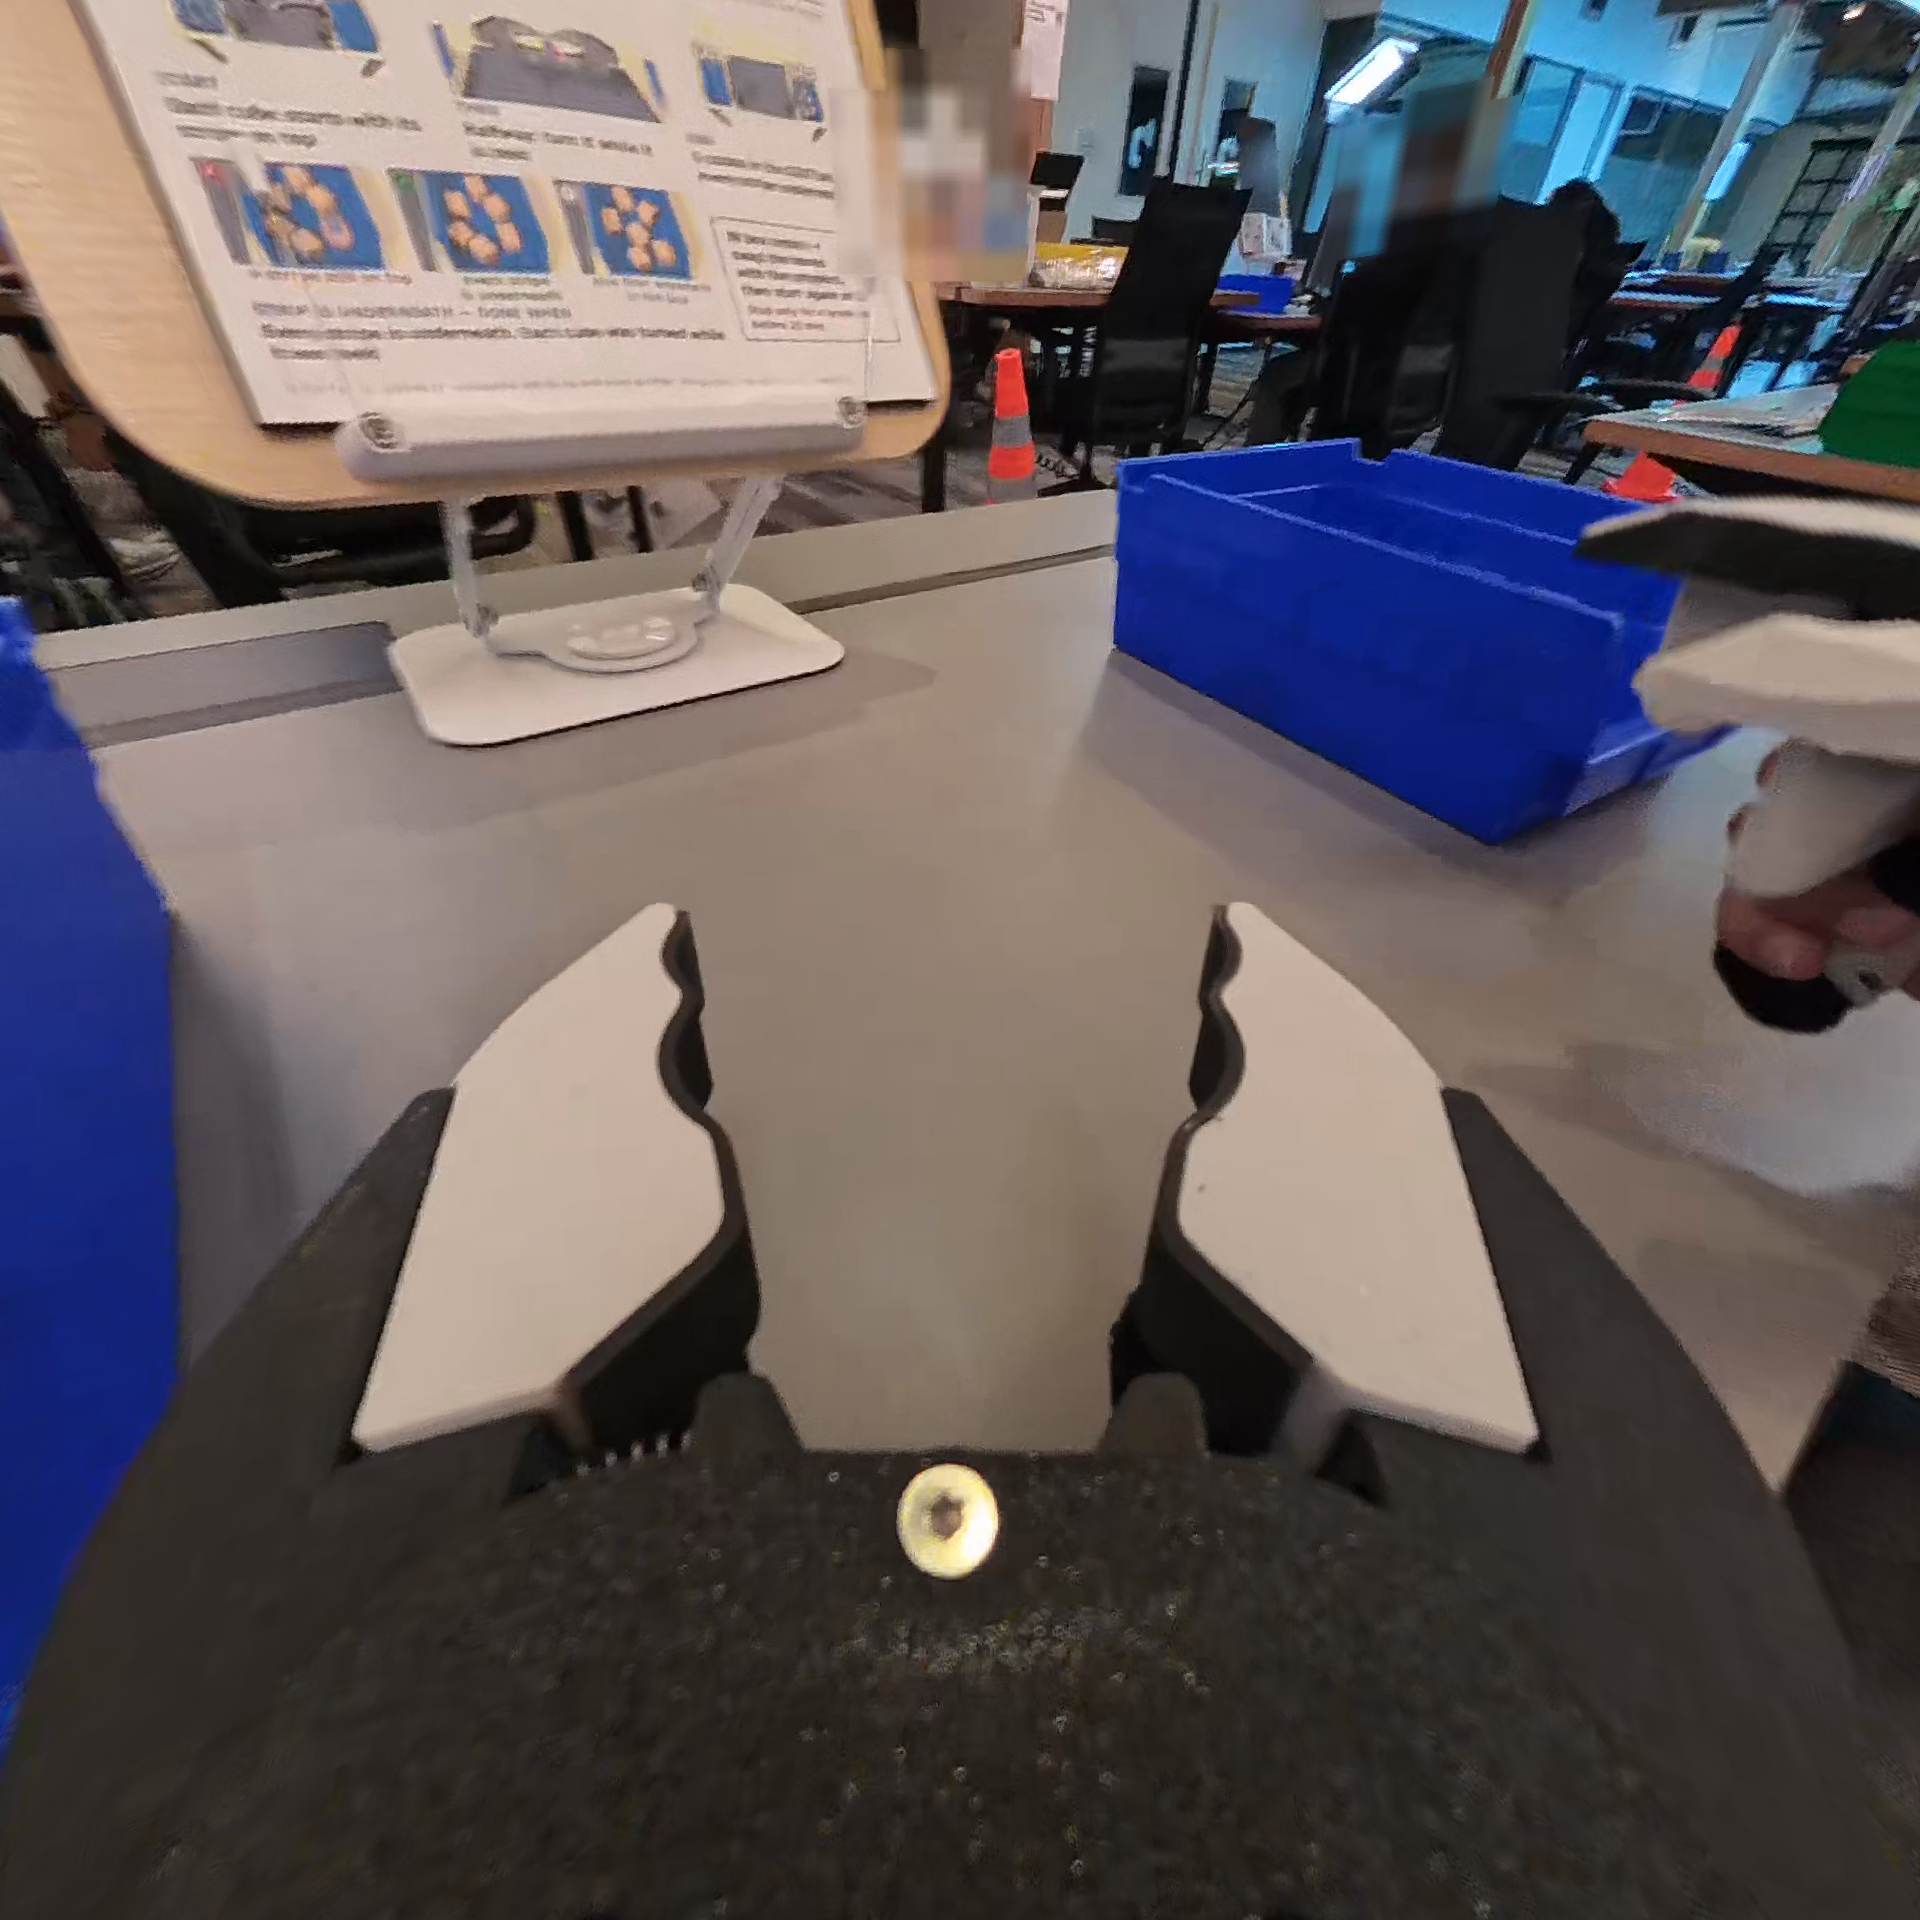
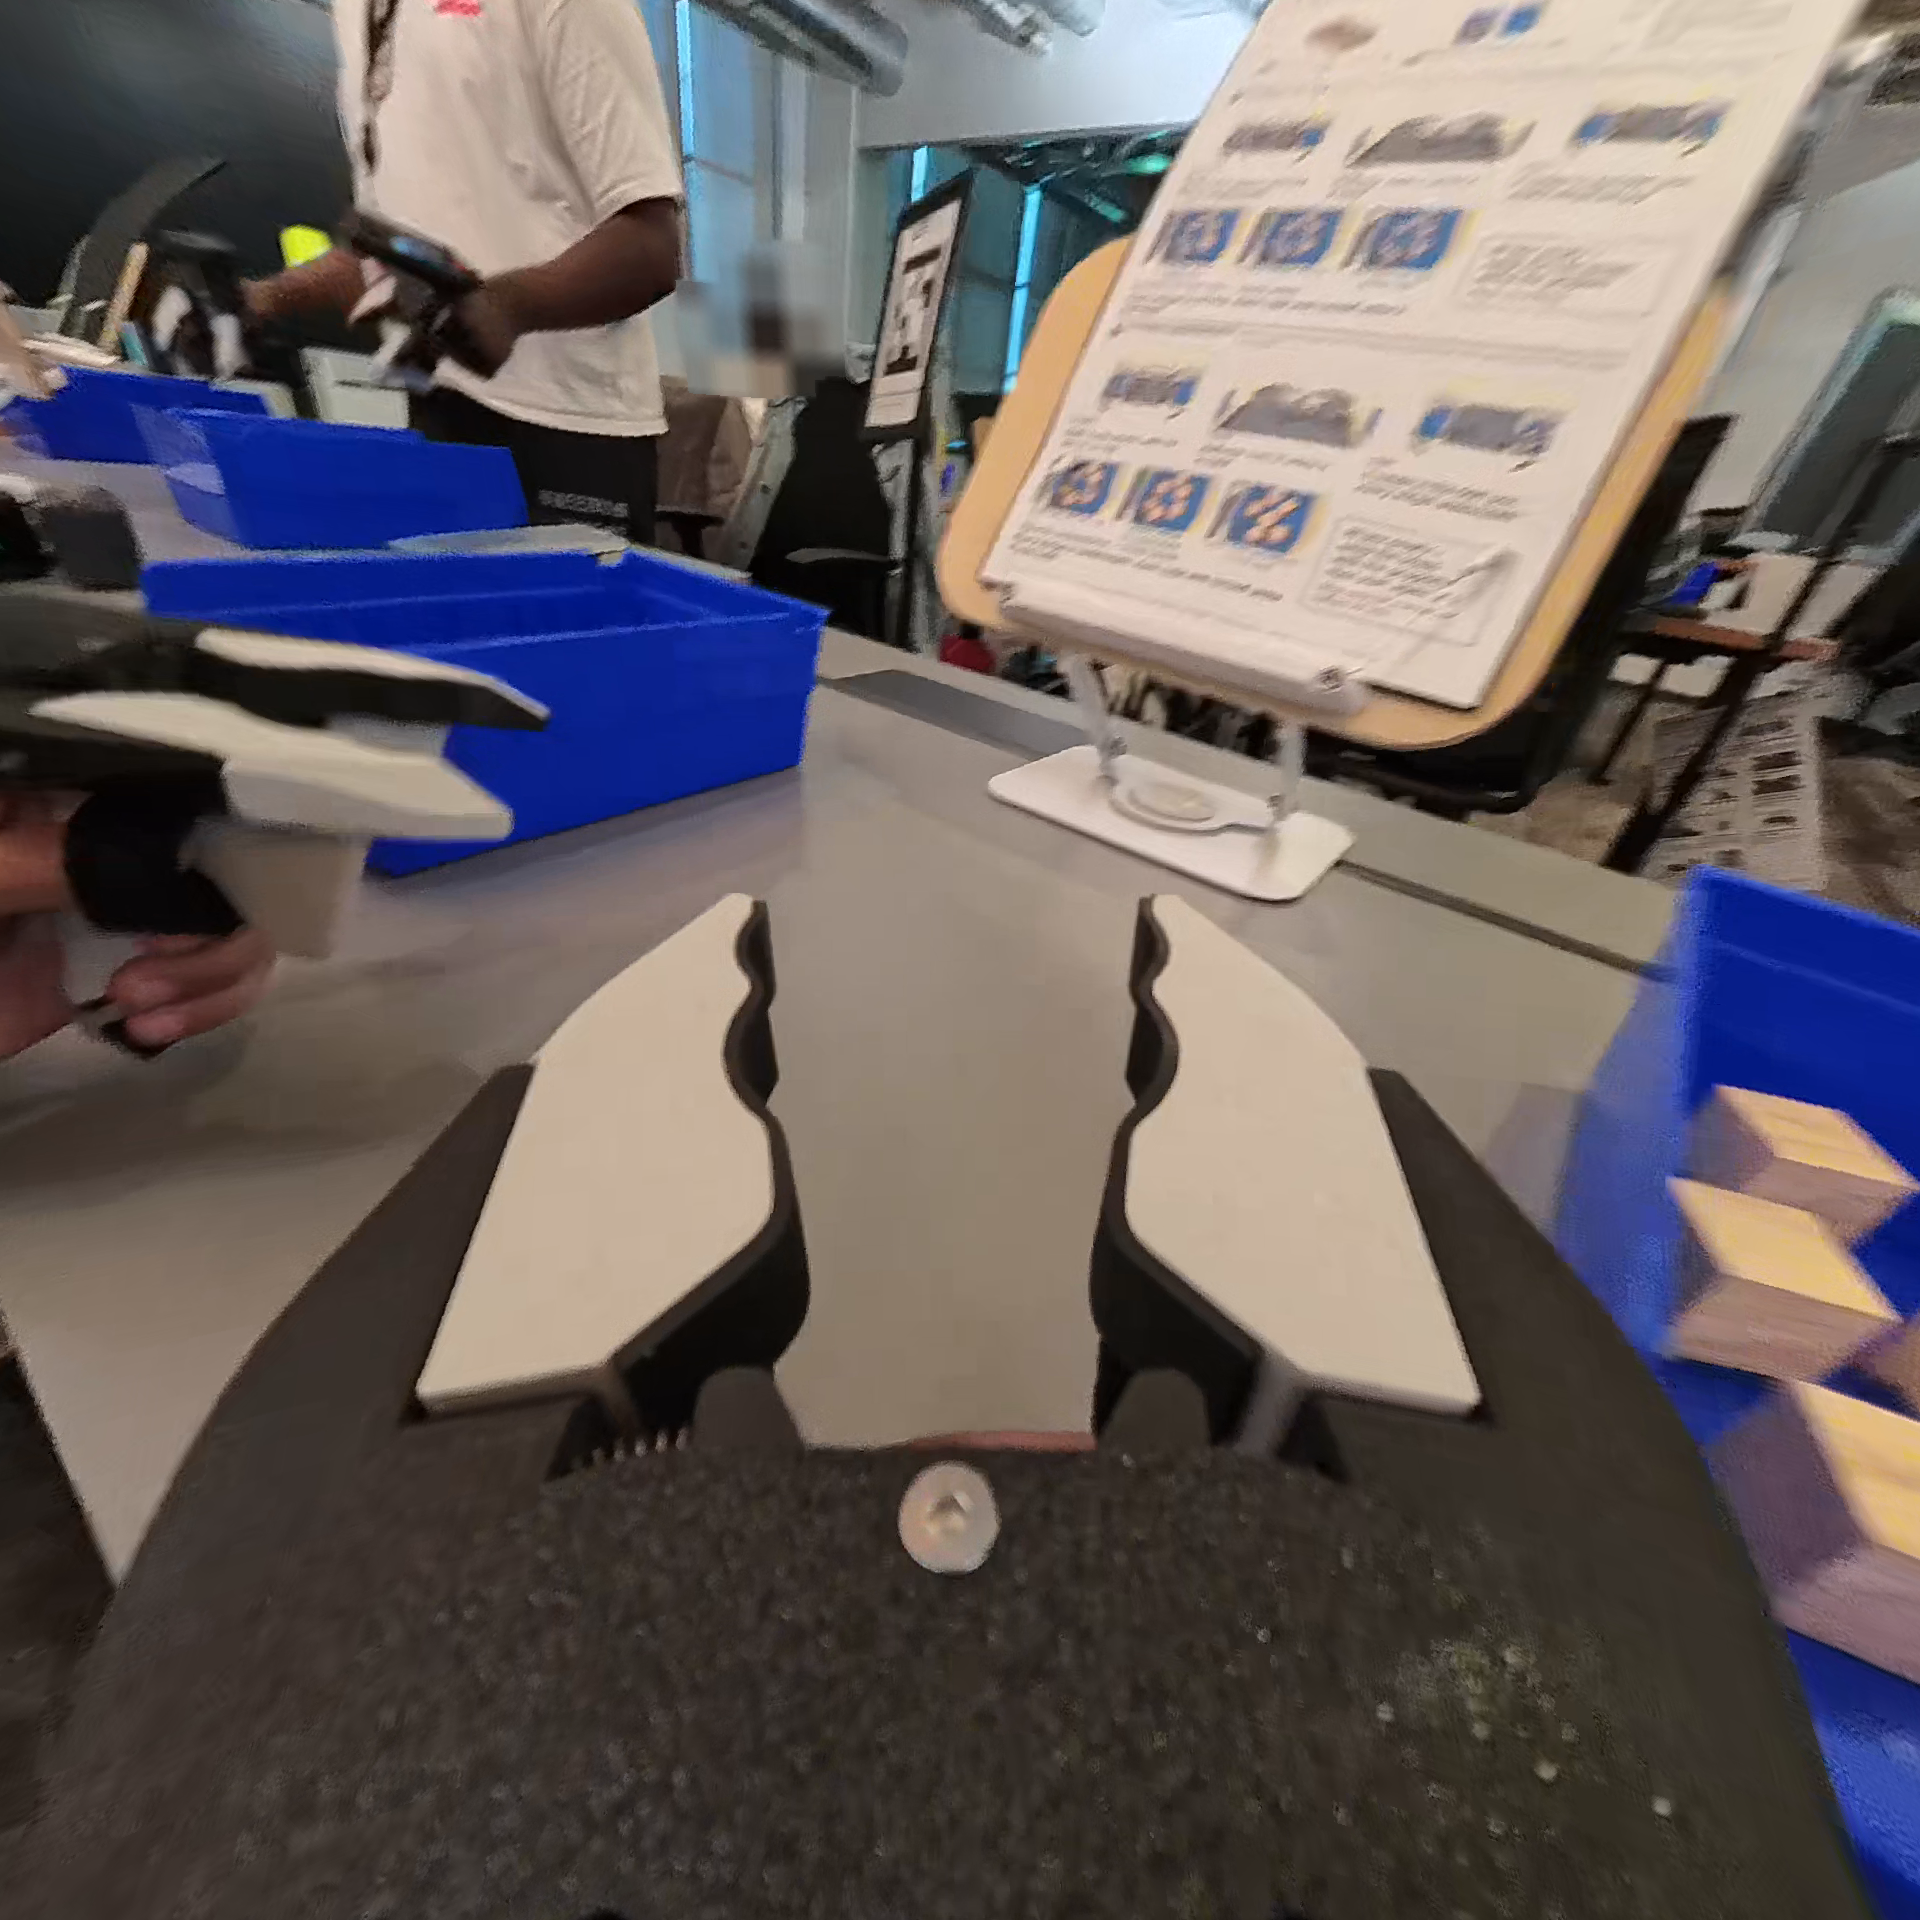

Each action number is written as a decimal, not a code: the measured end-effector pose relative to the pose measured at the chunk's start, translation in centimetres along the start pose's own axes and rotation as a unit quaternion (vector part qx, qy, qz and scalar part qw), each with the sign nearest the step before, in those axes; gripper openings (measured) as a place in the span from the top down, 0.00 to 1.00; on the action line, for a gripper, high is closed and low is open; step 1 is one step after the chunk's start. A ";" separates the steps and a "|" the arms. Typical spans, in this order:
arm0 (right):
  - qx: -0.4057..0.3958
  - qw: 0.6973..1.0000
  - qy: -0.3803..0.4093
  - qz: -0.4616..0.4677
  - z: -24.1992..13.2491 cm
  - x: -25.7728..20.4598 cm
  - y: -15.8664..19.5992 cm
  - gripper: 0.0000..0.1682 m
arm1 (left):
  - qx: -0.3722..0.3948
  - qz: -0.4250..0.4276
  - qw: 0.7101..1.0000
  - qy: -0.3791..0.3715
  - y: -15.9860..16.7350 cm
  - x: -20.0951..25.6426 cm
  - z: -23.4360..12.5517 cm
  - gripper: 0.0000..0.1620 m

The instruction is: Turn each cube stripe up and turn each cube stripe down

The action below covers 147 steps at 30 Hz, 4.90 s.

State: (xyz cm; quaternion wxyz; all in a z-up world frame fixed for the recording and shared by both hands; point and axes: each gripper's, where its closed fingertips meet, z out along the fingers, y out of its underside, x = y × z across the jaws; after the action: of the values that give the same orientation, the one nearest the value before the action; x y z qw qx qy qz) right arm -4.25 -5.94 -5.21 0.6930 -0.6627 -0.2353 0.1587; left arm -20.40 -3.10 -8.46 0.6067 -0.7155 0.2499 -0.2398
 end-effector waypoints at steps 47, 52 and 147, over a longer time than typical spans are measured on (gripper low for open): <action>-0.141 0.942 0.283 0.116 -6.8 14.6 4.8 0.98 | -0.129 -0.038 0.985 -0.111 0.5 9.0 10.8 0.95; -0.117 0.964 0.209 0.113 -1.0 6.9 3.4 0.98 | -0.119 -0.016 0.974 -0.191 0.3 2.9 2.5 0.94; -0.118 0.910 0.285 0.276 -16.2 29.7 10.0 0.97 | -0.189 -0.015 0.982 -0.025 3.2 25.4 20.6 0.81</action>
State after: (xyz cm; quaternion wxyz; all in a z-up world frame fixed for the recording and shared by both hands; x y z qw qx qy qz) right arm 30.31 -3.13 -11.86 0.5761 -0.7952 0.1473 0.1189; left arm 11.98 -4.63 -13.63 0.4631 -0.8267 0.2644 -0.1794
